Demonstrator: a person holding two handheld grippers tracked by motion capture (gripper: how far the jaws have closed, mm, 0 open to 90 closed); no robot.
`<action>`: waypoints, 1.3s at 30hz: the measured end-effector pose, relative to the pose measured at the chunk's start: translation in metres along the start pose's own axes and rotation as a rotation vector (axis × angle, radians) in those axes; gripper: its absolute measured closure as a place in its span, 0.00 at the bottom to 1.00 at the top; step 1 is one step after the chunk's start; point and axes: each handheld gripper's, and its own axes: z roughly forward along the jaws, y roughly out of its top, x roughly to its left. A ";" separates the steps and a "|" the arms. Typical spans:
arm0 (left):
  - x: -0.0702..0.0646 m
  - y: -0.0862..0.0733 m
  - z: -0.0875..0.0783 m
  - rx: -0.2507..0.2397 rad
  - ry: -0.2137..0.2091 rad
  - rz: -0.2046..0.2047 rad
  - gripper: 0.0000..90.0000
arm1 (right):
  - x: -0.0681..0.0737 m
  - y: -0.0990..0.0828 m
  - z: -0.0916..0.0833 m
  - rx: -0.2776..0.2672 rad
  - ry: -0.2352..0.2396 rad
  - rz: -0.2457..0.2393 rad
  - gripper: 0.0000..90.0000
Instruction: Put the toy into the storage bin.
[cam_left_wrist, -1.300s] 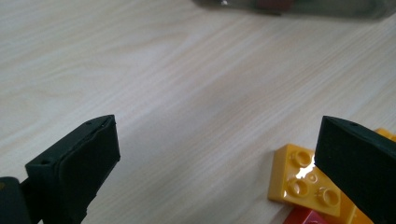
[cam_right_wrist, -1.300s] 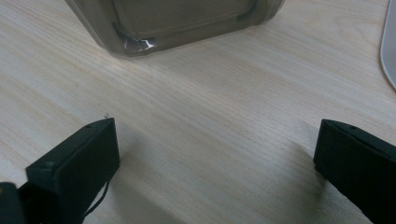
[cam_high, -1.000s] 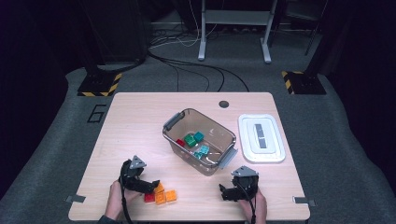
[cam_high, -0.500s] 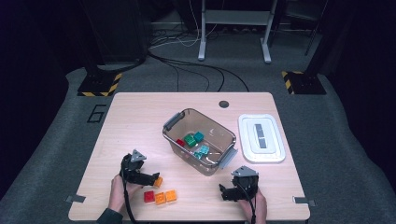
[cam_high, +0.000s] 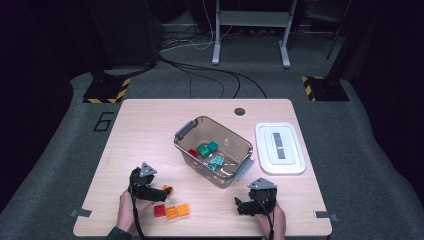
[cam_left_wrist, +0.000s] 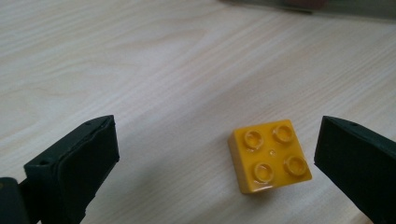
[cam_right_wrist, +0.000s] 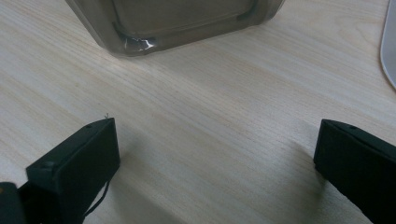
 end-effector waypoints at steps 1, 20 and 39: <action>0.000 -0.001 0.001 0.009 -0.003 0.010 0.00 | 0.000 0.000 0.000 -0.002 0.000 -0.005 0.00; -0.011 -0.007 0.001 0.040 -0.012 0.078 0.54 | 0.000 0.000 0.000 -0.001 -0.001 -0.002 0.00; -0.007 -0.006 -0.004 -0.029 -0.039 0.069 0.65 | 0.000 0.000 0.000 -0.001 -0.002 -0.002 0.00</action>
